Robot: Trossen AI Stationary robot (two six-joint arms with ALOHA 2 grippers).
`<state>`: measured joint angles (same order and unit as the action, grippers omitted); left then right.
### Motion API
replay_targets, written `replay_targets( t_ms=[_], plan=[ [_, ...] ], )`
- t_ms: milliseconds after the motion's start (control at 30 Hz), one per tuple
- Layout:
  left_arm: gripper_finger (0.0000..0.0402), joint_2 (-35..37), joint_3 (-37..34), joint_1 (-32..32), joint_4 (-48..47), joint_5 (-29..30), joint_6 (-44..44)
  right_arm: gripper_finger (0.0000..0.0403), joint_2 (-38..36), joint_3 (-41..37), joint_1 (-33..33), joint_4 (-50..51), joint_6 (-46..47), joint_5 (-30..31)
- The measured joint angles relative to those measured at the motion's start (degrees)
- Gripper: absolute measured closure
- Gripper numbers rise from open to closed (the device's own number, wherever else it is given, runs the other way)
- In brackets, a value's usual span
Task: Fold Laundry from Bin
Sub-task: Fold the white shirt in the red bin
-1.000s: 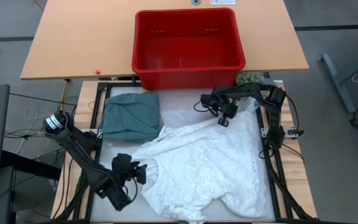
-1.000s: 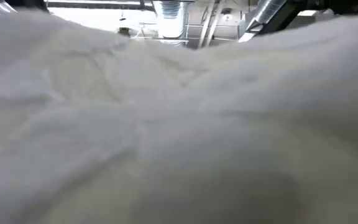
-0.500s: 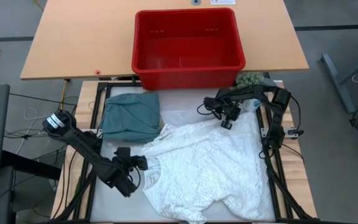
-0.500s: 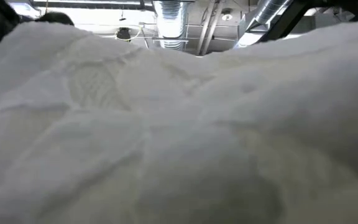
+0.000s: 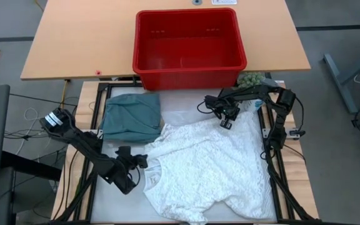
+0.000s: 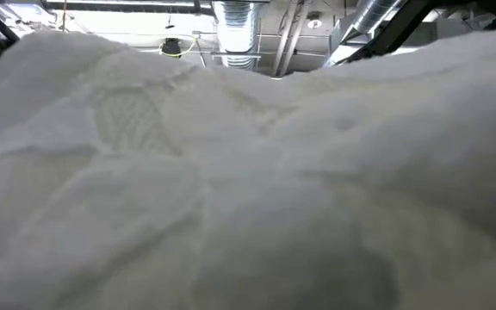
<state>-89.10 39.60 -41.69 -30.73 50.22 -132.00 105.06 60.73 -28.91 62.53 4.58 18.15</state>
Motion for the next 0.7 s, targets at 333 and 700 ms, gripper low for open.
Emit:
replay_targets(
  t_ms=[333,700],
  plan=[
    [0.0382,0.17,-5.88,0.17,17.75,0.07,2.38,0.0355,0.0,0.0,0.0,0.06,-0.55,-0.22],
    [0.0401,7.21,8.84,3.28,11.29,2.94,27.16,0.0355,0.0,0.0,0.0,-0.98,-0.58,-0.39]
  ],
)
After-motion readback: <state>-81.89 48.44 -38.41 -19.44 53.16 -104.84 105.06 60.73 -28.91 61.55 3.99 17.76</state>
